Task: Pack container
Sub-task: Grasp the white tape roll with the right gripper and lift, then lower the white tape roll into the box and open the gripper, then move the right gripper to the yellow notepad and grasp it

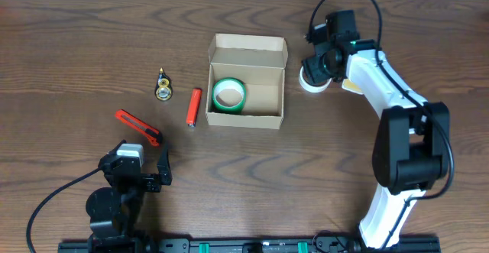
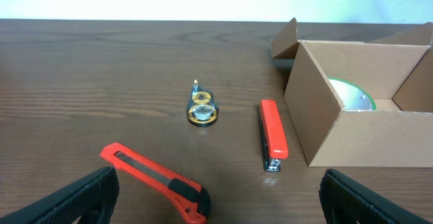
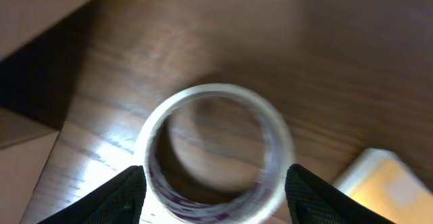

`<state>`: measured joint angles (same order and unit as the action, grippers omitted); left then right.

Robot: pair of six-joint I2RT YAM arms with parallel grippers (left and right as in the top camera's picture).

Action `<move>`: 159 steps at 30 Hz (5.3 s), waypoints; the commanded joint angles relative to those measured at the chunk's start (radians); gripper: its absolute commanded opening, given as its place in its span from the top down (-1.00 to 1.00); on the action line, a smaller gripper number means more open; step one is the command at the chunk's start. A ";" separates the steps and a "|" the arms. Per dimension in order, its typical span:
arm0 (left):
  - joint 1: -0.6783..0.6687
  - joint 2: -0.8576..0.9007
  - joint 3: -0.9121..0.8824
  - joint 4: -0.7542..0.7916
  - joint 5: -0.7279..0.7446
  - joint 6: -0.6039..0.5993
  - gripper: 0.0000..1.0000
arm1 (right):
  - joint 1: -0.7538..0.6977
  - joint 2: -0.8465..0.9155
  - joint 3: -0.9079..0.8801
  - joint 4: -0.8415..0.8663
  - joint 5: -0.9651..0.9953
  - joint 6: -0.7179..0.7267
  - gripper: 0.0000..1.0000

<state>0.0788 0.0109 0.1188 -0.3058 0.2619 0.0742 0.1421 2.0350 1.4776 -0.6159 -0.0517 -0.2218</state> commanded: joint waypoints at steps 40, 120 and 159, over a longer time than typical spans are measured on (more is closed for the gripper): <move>0.006 -0.006 -0.023 -0.003 -0.003 -0.011 -0.91 | 0.041 0.096 0.007 -0.001 -0.052 -0.028 0.97; 0.006 -0.006 -0.023 -0.003 -0.003 -0.011 -0.91 | 0.563 -0.005 0.322 -0.245 -0.002 0.378 0.28; 0.006 -0.006 -0.023 -0.003 -0.003 -0.011 -0.91 | -0.175 -0.142 -0.135 -0.002 0.265 0.608 -0.99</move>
<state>0.0788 0.0109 0.1188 -0.3061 0.2619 0.0742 -0.0166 1.8568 1.3499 -0.6373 0.1688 0.3714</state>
